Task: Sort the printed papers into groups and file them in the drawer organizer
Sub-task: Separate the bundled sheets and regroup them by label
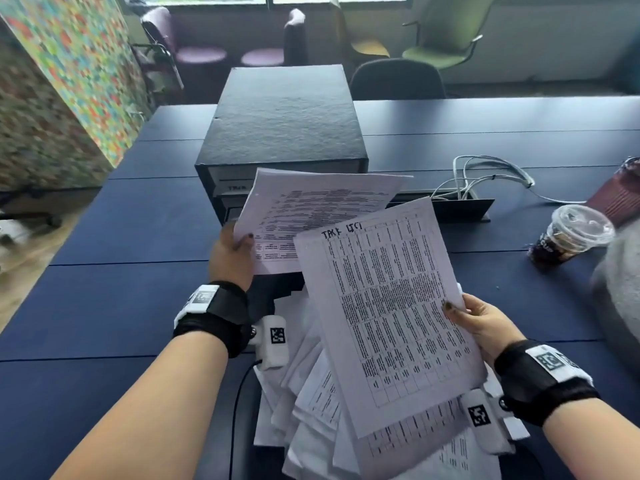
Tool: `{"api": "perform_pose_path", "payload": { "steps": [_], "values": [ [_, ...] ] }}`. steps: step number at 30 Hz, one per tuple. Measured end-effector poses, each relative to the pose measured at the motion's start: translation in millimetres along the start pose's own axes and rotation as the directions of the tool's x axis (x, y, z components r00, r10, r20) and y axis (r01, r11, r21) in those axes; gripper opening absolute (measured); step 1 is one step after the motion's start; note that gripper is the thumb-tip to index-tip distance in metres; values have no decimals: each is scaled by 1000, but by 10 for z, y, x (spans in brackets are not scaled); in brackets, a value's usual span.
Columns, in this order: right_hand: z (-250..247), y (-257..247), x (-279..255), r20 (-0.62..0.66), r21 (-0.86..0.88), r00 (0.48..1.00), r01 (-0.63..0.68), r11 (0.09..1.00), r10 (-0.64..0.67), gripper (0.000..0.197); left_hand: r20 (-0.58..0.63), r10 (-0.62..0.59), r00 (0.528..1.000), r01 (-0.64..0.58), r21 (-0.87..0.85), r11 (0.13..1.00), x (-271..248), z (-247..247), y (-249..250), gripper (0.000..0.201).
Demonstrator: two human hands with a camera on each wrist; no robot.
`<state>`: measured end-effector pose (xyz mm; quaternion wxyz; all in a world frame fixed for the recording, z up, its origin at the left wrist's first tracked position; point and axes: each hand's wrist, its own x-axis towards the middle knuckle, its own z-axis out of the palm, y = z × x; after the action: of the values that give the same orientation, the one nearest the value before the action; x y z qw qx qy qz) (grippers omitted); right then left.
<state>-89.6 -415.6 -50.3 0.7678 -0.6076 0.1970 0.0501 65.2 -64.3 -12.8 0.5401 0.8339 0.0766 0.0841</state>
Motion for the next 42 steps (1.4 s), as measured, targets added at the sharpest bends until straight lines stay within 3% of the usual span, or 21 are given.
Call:
{"api": "perform_pose_path", "payload": {
  "steps": [4,7,10,12,14,16,19,21,24,26,28,30,33,36,39,41,42],
  "values": [
    [130,-73,-47,35,1,999,15,1000,-15,17,-105,-171,980,146,-215,966,-129,-217,-144,12],
    [233,-131,-85,55,10,998,39,999,-39,20,-176,-343,923,267,-353,897,-233,-328,-300,7],
    [291,-138,-102,108,4,993,57,998,-57,47,-154,-471,869,356,-468,809,-299,-383,-461,14],
    [310,-115,-109,128,1,990,65,998,-65,58,-138,-512,848,386,-500,775,-350,-415,-488,18],
    [325,-94,-113,138,30,988,62,998,-66,53,-146,-555,819,382,-582,717,-367,-460,-449,24],
    [343,-93,-127,140,29,987,79,996,-82,65,-159,-588,793,365,-650,667,-353,-535,-372,26],
    [373,-95,-127,142,30,986,84,996,-88,80,-155,-552,819,344,-637,690,-320,-643,-230,24],
    [406,-92,-138,138,41,986,92,995,-97,76,-134,-527,839,338,-629,700,-300,-692,-143,19],
    [424,-87,-147,132,82,987,84,993,-94,42,-64,-557,828,372,-679,632,-238,-708,-88,19],
    [440,-89,-159,128,81,988,82,993,-92,43,34,-569,822,458,-634,623,-200,-689,-150,23],
    [448,-79,-165,129,50,987,89,995,-95,70,159,-568,808,552,-540,635,-225,-612,-268,24],
    [439,-60,-172,120,49,987,98,994,-103,79,240,-594,768,632,-429,645,-330,-487,-378,26],
    [392,17,-171,83,27,992,92,995,-94,88,284,-593,754,651,-194,734,-524,-322,-502,22],
    [363,99,-184,54,16,996,73,997,-73,92,400,-550,733,558,110,823,-692,-236,-674,16],
    [327,174,-199,34,12,998,47,999,-47,92,487,-509,710,372,354,858,-814,-177,-788,23],
    [280,188,-187,10,0,999,40,999,-40,94,497,-495,712,230,500,835,-846,-137,-798,10],
    [238,195,-166,-18,-13,999,37,999,-37,95,480,-497,722,181,563,807,-858,-131,-820,15]
  ]
}}
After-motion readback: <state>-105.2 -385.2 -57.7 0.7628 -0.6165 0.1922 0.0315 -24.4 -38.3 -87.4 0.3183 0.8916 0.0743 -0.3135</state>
